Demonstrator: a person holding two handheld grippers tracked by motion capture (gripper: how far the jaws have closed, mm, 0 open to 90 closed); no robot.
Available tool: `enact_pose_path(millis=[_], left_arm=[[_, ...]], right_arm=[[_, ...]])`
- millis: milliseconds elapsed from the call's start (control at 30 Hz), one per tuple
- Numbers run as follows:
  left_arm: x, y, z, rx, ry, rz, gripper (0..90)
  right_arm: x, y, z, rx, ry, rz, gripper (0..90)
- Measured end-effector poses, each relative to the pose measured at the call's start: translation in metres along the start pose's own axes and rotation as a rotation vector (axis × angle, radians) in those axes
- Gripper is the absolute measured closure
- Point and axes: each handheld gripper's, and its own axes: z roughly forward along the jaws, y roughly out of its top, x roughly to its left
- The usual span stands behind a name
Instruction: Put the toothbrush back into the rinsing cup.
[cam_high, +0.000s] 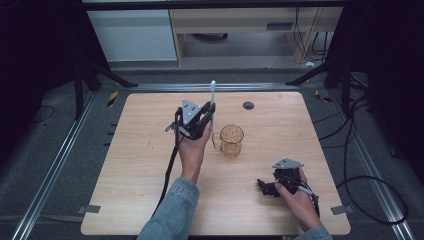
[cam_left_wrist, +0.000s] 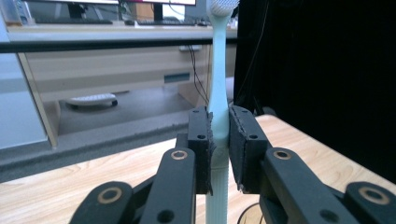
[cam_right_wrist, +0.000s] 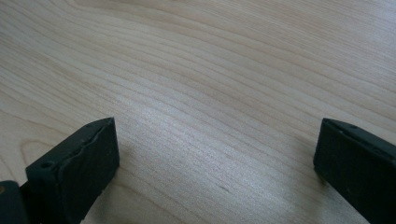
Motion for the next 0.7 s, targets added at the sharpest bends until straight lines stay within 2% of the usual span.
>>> enact_pose_path(millis=[67, 100, 233, 300, 433, 533, 700], left_arm=[[-0.001, -0.002, -0.002, -0.025, 0.004, -0.002, 78.7], [-0.001, -0.004, -0.002, -0.038, 0.000, -0.008, 78.7], [-0.002, -0.008, -0.004, -0.067, 0.000, -0.007, 78.7], [-0.002, -0.012, -0.005, -0.088, 0.001, -0.027, 78.7], [-0.004, -0.013, -0.007, -0.110, 0.008, -0.016, 78.7], [-0.007, -0.012, -0.008, -0.146, 0.003, -0.020, 78.7], [-0.011, -0.013, -0.007, -0.160, 0.003, -0.018, 78.7]], right_arm=[[0.000, 0.000, 0.000, 0.002, 0.002, 0.005, 0.6], [0.001, 0.001, -0.001, 0.009, 0.010, 0.025, 0.6], [0.002, 0.001, -0.001, 0.009, 0.012, 0.026, 0.6], [0.002, 0.001, -0.001, 0.008, 0.012, 0.025, 0.6], [0.002, 0.001, -0.001, 0.009, 0.013, 0.023, 0.6], [0.002, 0.001, -0.001, 0.009, 0.015, 0.026, 0.6], [0.002, 0.001, -0.001, 0.009, 0.018, 0.021, 0.6]])
